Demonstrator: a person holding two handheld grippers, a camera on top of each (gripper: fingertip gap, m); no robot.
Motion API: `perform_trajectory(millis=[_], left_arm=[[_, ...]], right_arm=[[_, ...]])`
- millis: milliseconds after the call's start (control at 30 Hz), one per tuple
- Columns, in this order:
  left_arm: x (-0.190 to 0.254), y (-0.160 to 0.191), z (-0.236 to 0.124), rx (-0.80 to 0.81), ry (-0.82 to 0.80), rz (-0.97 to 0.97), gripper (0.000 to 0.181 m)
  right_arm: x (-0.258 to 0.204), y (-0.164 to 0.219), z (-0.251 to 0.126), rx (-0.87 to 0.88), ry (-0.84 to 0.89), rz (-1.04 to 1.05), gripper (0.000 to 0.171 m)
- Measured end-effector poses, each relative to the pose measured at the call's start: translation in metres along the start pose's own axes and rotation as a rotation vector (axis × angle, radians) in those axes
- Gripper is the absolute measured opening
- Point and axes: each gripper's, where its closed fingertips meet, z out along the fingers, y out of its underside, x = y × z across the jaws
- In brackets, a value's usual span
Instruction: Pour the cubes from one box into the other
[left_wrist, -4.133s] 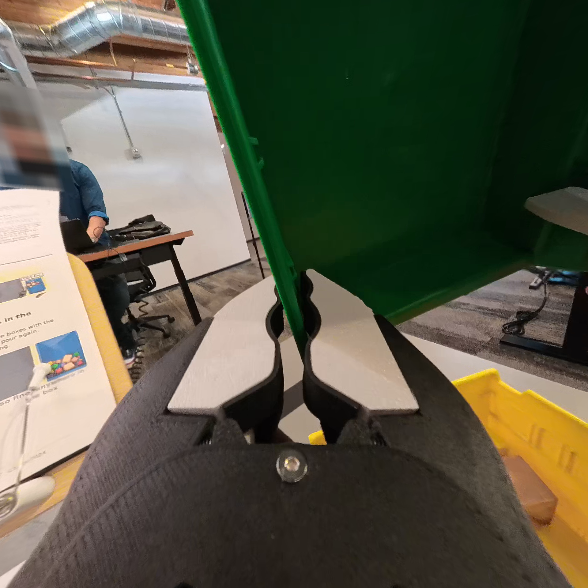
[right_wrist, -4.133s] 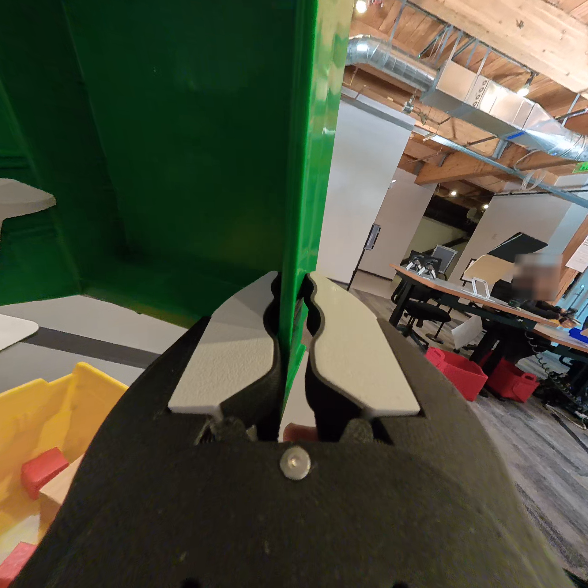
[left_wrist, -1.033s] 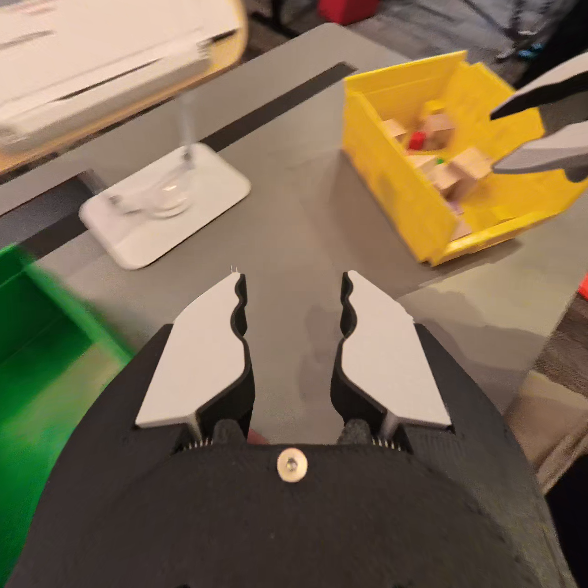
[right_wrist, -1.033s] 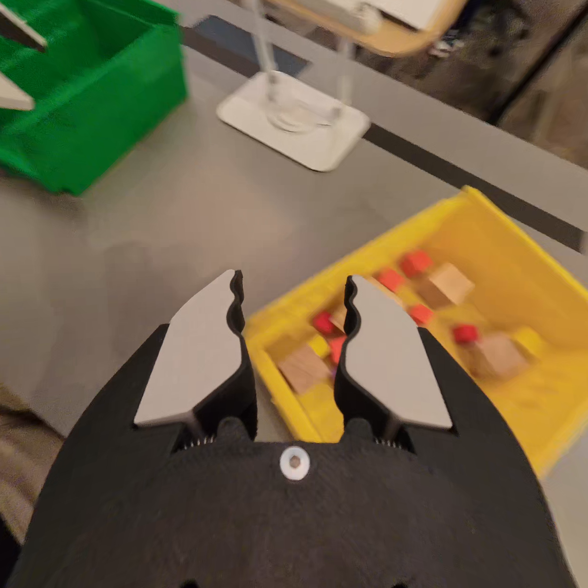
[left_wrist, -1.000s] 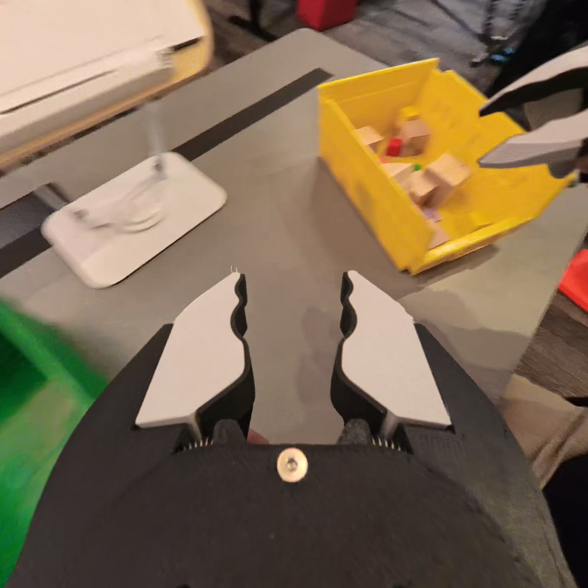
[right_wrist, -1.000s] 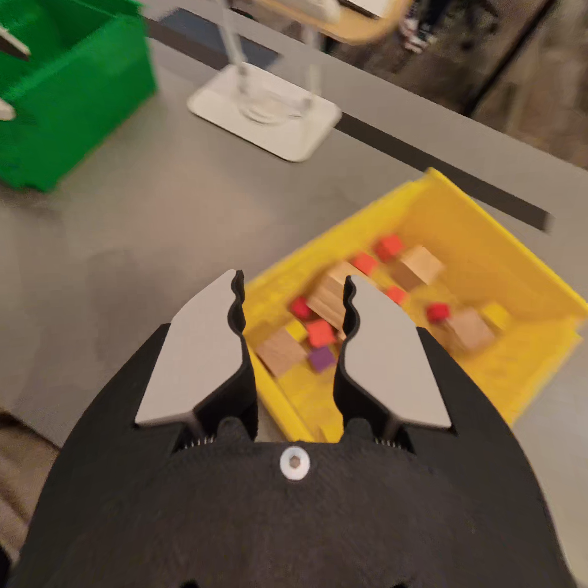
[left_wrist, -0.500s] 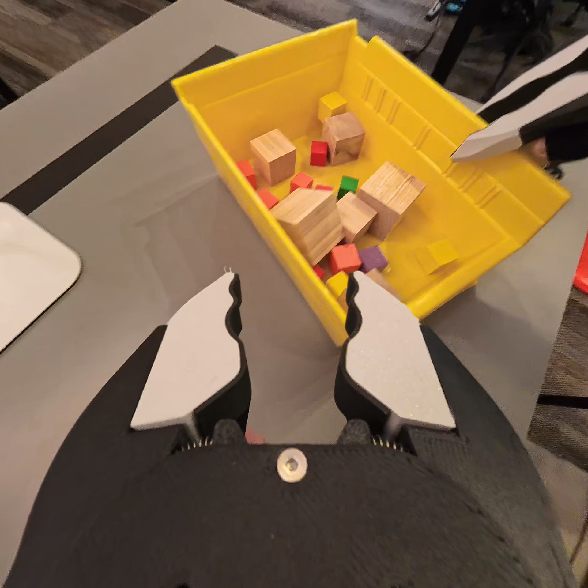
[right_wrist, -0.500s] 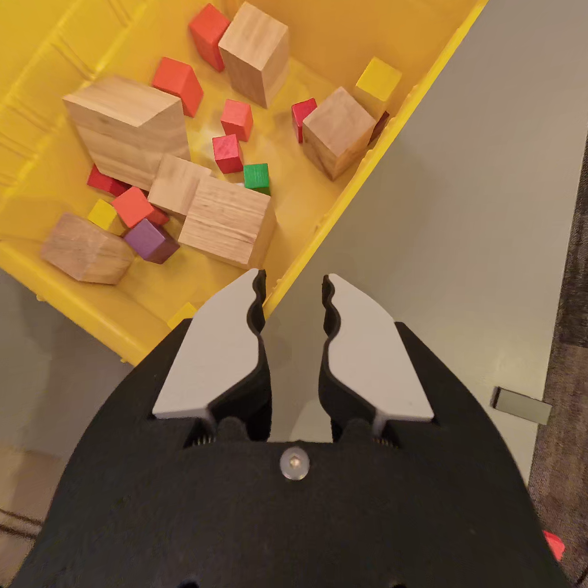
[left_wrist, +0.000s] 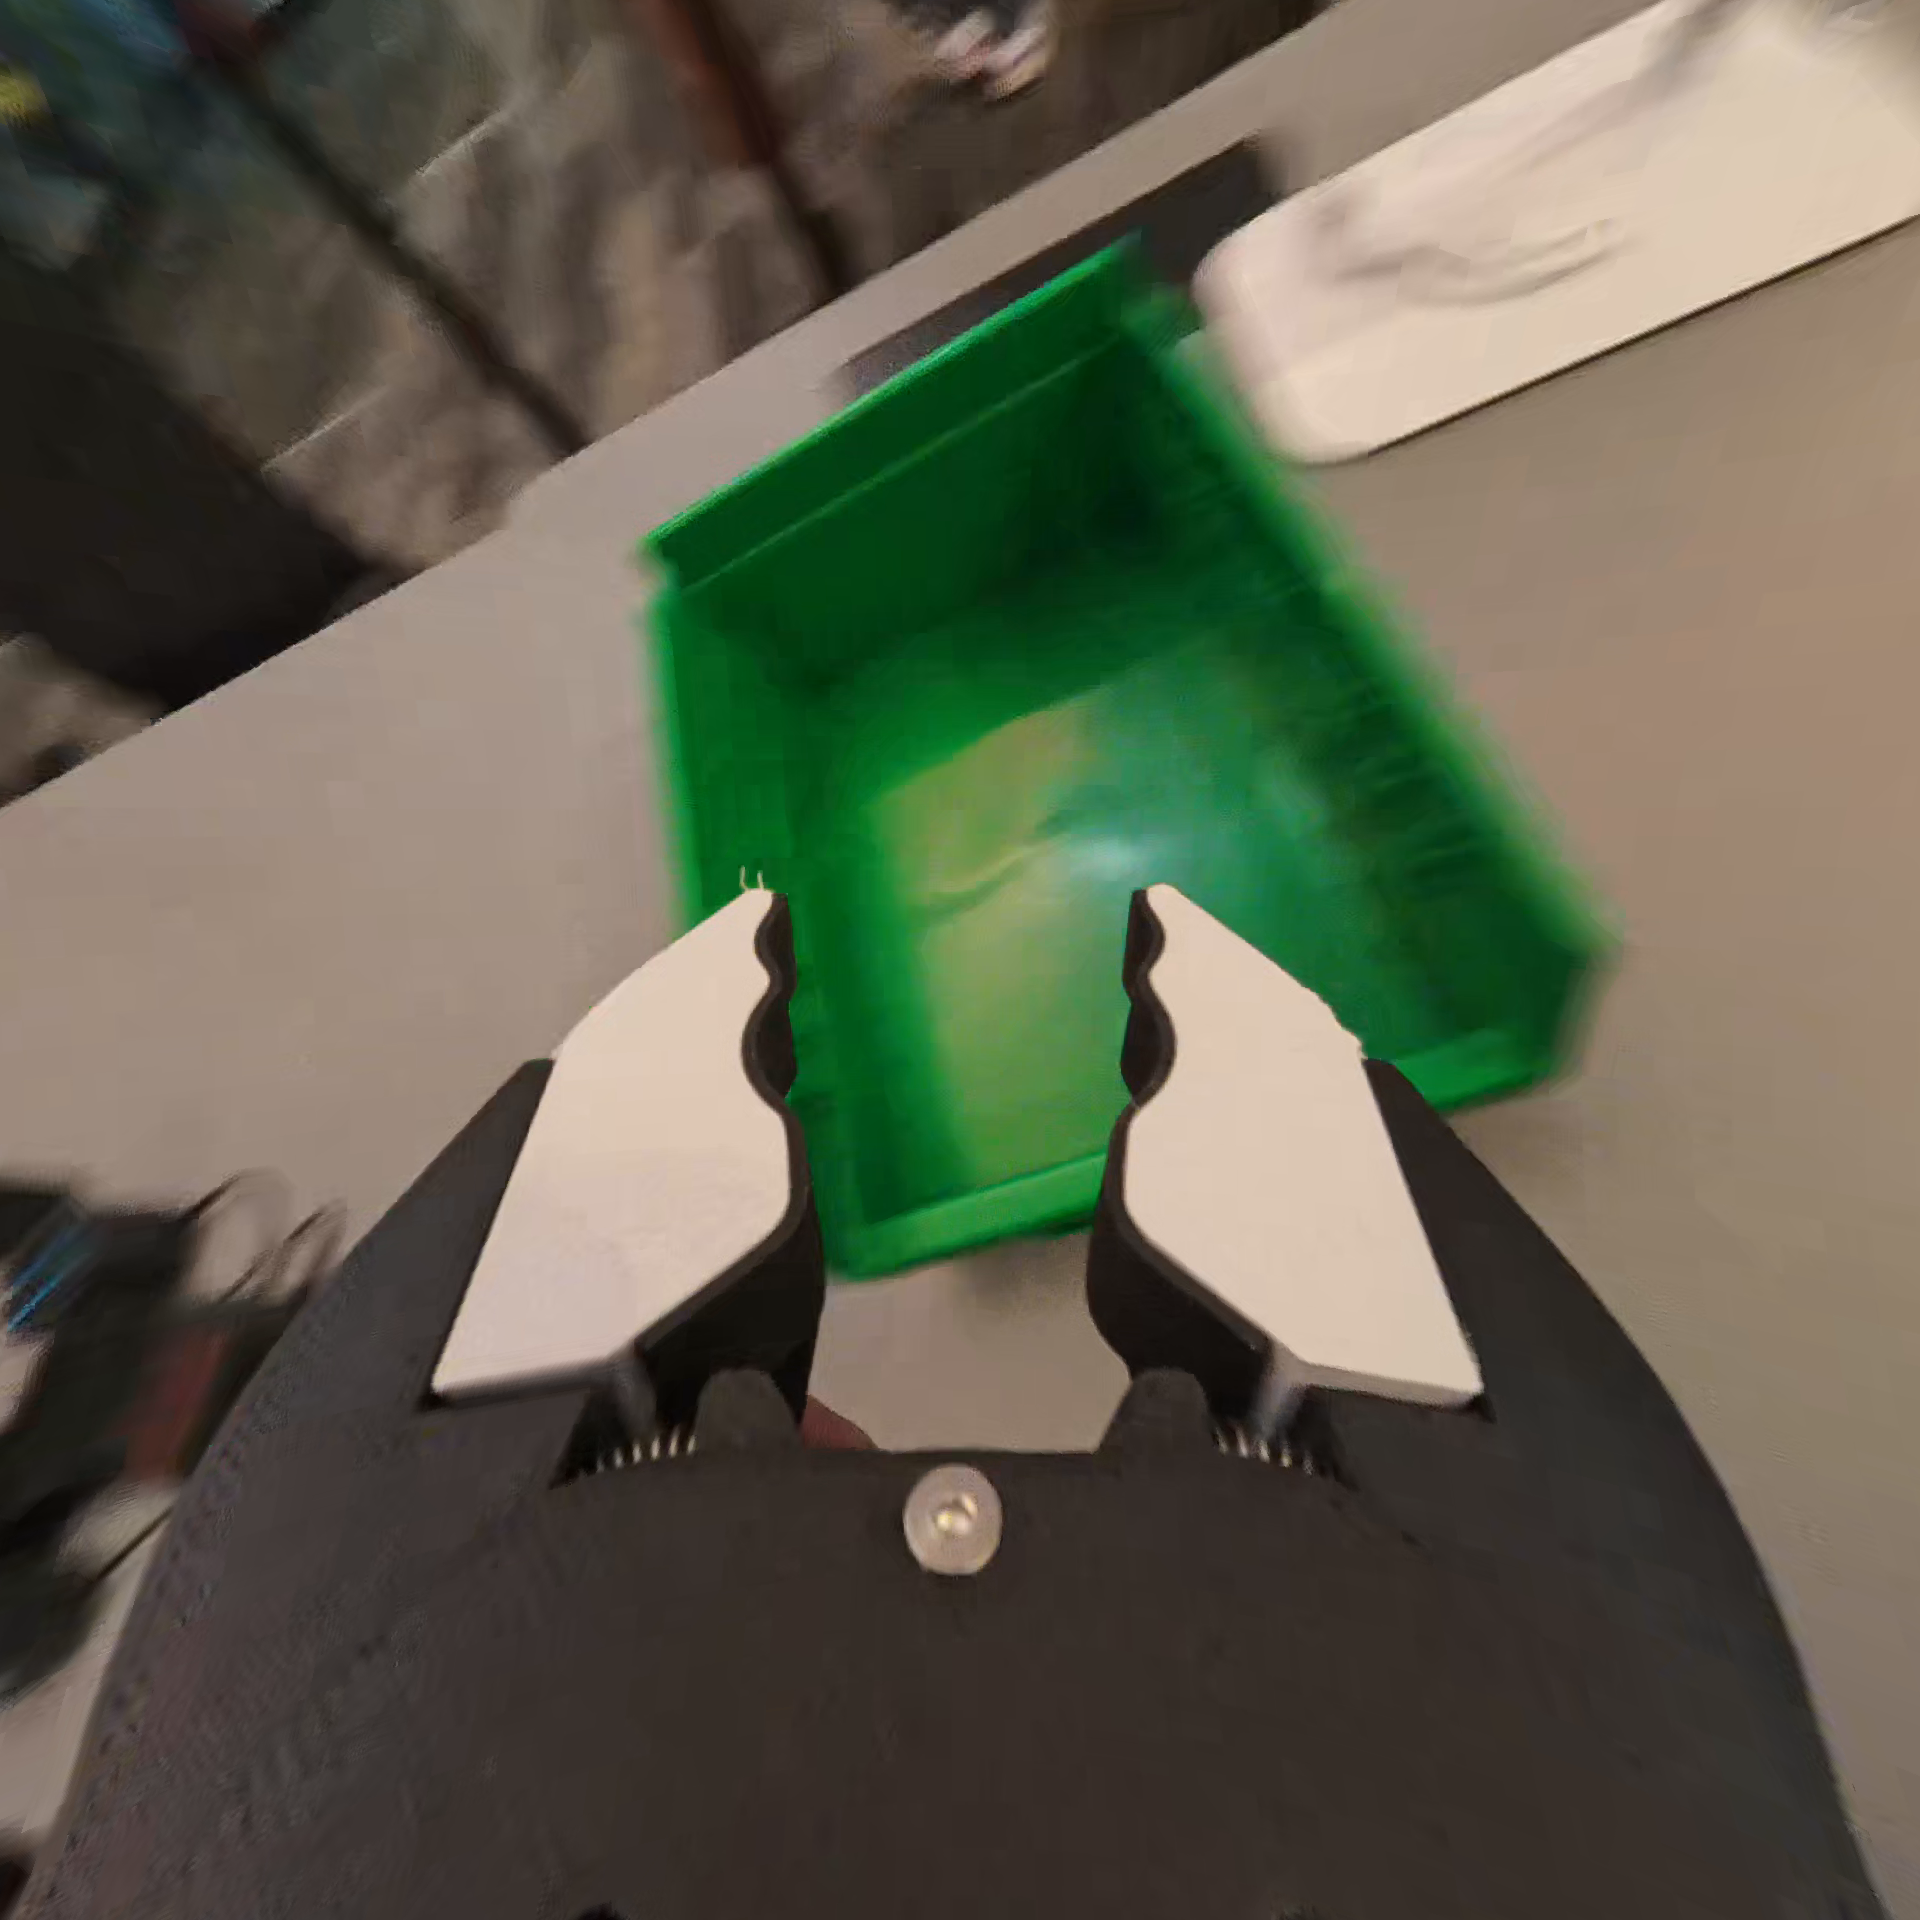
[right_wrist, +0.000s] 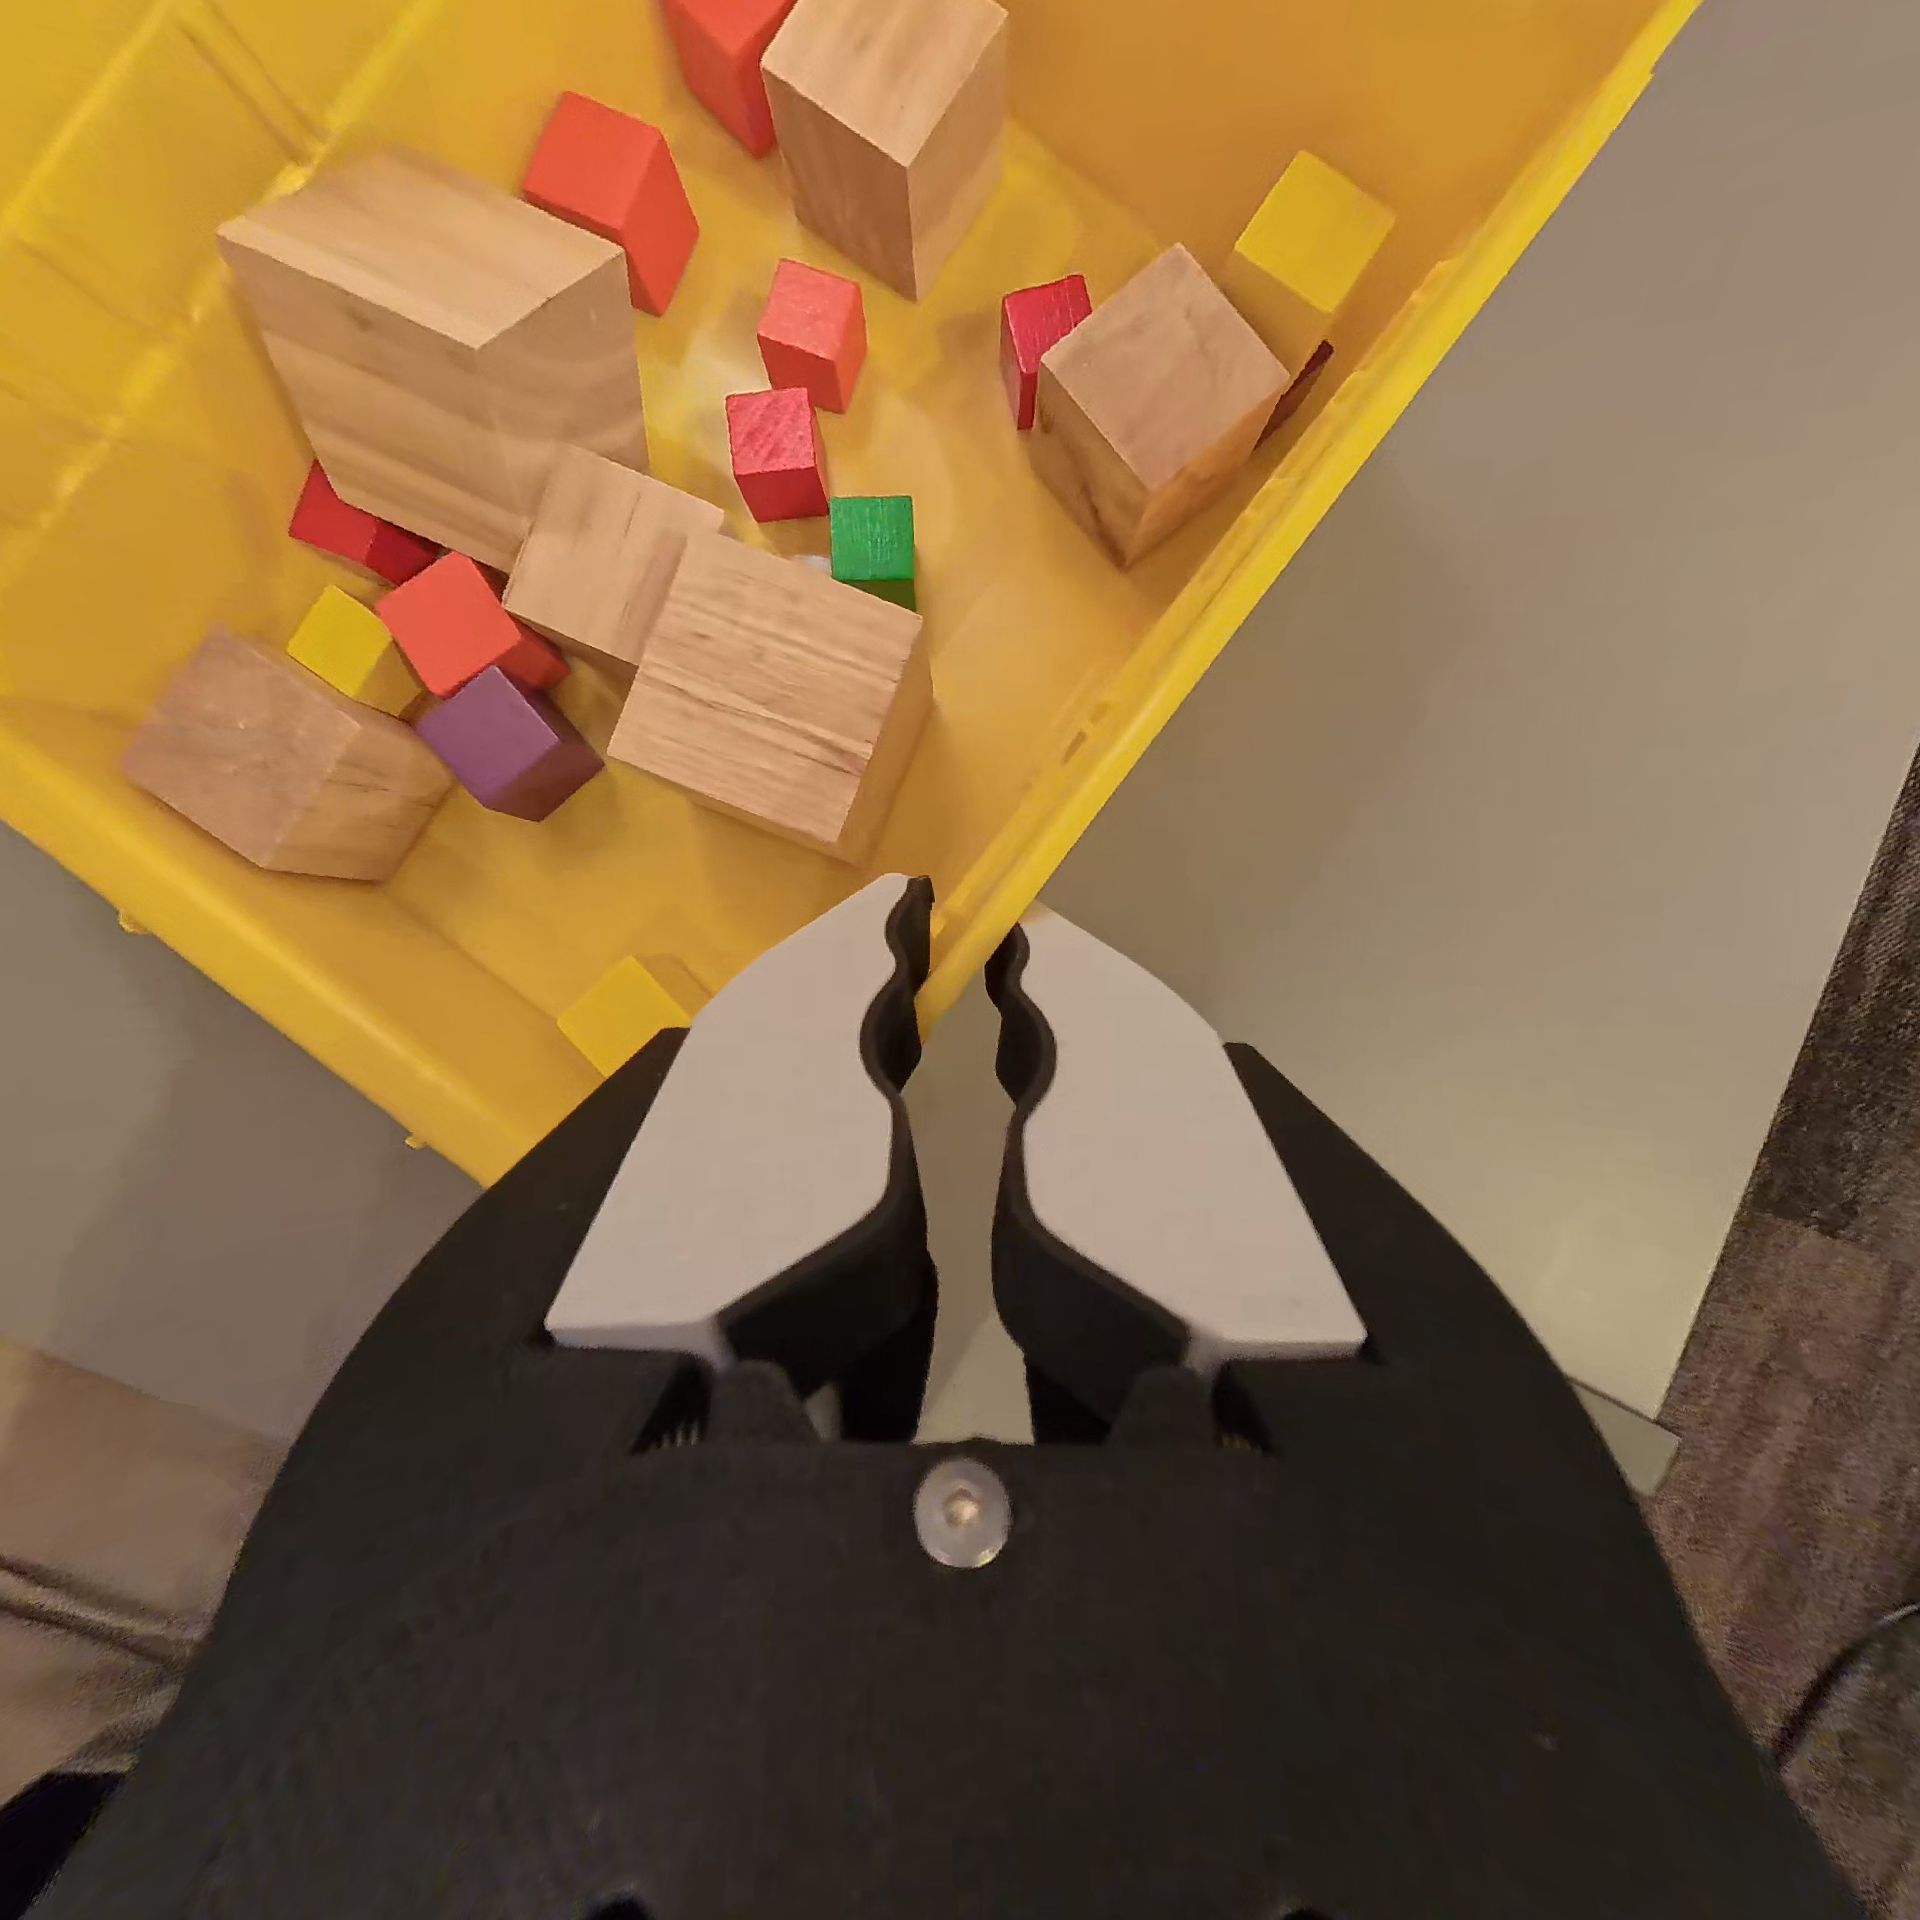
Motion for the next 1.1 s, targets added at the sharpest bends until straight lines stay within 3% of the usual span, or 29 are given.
perform_trajectory(millis=[67, 133, 200, 300, 433, 500, 600, 800, 1100], left_arm=[[-0.058, 0.041, 0.008, -0.093, -0.120, -0.014, 0.060], [-0.078, 0.092, 0.025, -0.250, -0.044, -0.112, 0.067], [-0.075, 0.111, 0.039, -0.264, 0.050, -0.196, 0.065], [-0.056, 0.094, 0.052, -0.196, 0.126, -0.252, 0.060], [-0.063, 0.101, 0.078, -0.275, 0.050, -0.206, 0.012], [-0.073, 0.100, 0.085, -0.280, 0.000, -0.141, 0.015], [-0.069, 0.094, 0.092, -0.267, 0.111, -0.222, 0.008], [-0.080, 0.101, 0.091, -0.247, 0.155, -0.213, 0.006], [-0.106, 0.163, 0.025, -0.262, 0.291, -0.135, 0.005]], right_arm=[[0.000, 0.000, 0.000, -0.007, -0.006, -0.036, 0.005], [-0.004, 0.000, -0.001, -0.011, -0.008, -0.071, 0.005], [-0.013, 0.002, -0.002, -0.013, -0.022, -0.101, 0.005], [-0.031, 0.005, -0.004, -0.022, -0.048, -0.134, 0.004], [-0.060, 0.006, -0.004, -0.020, -0.099, -0.182, 0.004], [-0.074, 0.006, -0.004, -0.017, -0.120, -0.207, 0.003], [-0.094, 0.002, -0.002, -0.014, -0.155, -0.241, 0.003], [-0.124, -0.012, 0.008, -0.009, -0.202, -0.285, 0.003], [-0.174, -0.066, 0.042, -0.006, -0.252, -0.366, 0.002]])
